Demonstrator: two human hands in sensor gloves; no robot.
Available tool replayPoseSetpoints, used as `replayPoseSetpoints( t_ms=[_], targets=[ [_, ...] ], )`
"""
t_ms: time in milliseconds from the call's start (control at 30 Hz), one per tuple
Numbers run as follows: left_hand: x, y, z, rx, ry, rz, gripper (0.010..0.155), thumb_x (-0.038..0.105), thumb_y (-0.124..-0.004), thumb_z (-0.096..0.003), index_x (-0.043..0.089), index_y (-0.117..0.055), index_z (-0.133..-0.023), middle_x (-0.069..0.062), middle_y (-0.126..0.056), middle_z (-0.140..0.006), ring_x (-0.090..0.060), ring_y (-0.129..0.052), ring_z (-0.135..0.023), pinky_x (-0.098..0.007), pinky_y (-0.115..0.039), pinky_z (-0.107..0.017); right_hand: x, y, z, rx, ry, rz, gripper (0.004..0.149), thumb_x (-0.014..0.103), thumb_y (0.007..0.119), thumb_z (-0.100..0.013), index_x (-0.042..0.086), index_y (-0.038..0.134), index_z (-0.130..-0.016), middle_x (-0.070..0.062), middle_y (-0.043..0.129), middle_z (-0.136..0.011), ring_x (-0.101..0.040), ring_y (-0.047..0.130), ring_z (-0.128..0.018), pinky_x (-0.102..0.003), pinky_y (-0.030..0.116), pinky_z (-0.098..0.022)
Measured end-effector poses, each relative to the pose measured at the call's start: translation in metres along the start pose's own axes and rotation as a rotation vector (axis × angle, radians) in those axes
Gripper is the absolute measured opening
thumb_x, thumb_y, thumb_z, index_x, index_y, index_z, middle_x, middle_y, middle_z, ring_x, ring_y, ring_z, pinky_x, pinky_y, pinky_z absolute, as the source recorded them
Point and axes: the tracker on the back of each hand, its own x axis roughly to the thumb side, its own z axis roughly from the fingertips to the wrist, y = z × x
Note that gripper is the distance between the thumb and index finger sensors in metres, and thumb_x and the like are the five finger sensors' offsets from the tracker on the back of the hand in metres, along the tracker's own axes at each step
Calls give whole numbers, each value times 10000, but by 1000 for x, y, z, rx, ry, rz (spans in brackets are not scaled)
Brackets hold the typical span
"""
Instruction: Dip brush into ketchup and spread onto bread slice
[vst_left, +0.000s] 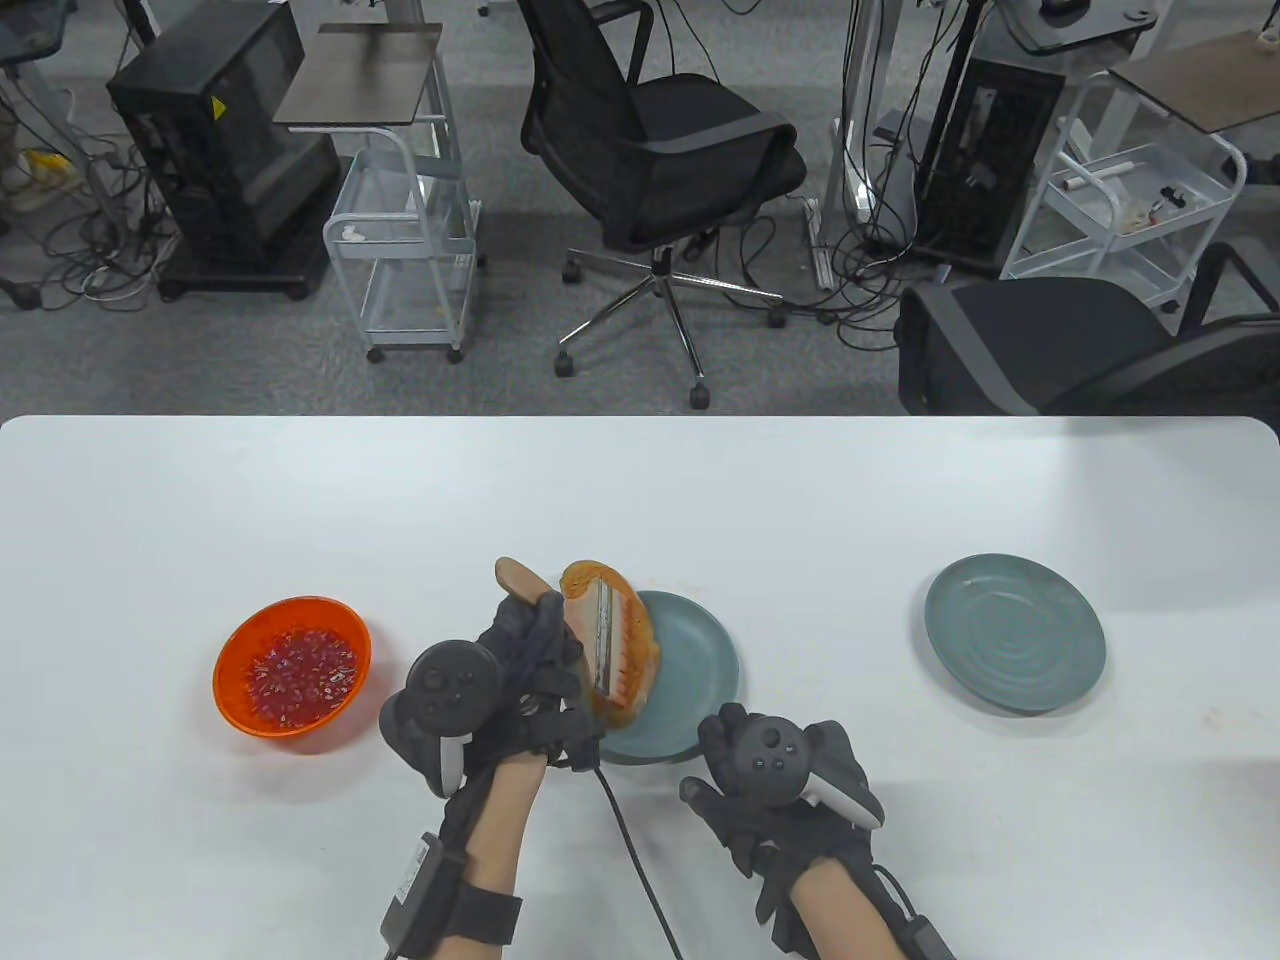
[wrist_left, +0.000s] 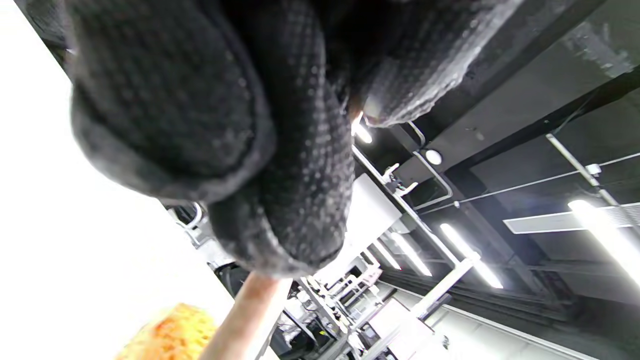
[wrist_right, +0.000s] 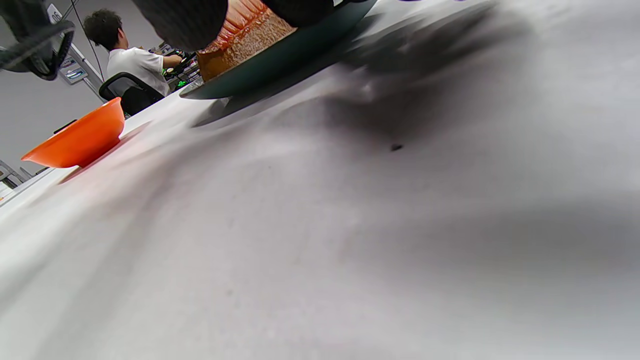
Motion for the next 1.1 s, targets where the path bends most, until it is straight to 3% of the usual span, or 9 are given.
replayPoseSetpoints(
  t_ms=[200,367,467,700,967,1100],
  targets=[
    [4,21,-1,90,-27,-77,490,358,-838,-575,-91,-941,-743,-206,-1100,-506,-184,-1203,-275,-352,-1027,-215,1,0,0,2,4,4,686,444,589,-657,47,319,-1147,-264,125,-1133,-544,164,-1024,-646,295,-693],
    [5,4,1,-2,28,46,498,357,-828,-576,-98,-937,-748,-210,-1099,-509,-187,-1204,-278,-353,-1026,-215,1,0,0,2,2,7,686,445,589,-657,52,314,-1147,-262,123,-1134,-543,166,-1026,-646,297,-693],
    [0,-1,0,-19,51,30,497,353,-833,-574,-100,-936,-752,-217,-1097,-513,-197,-1202,-284,-362,-1023,-219,1,0,0,4,2,7,685,445,588,-658,53,313,-1148,-261,122,-1134,-543,166,-1026,-647,298,-693],
    [-8,26,-9,97,19,-65,494,358,-820,-581,-92,-931,-751,-204,-1094,-521,-188,-1200,-293,-358,-1022,-232,1,0,0,6,4,12,687,446,588,-658,52,311,-1148,-261,121,-1135,-544,162,-1026,-652,300,-692],
    [-5,4,-5,-59,38,50,497,353,-825,-576,-99,-930,-753,-216,-1092,-521,-205,-1196,-293,-372,-1016,-233,1,1,0,6,5,7,688,445,588,-658,51,308,-1148,-261,116,-1133,-545,162,-1025,-653,303,-692],
    [-10,17,-7,-3,38,-19,495,354,-825,-579,-95,-930,-758,-214,-1090,-529,-207,-1195,-303,-374,-1014,-247,1,0,0,8,4,5,688,446,588,-658,54,308,-1148,-260,116,-1134,-544,162,-1026,-655,303,-692]
  ],
)
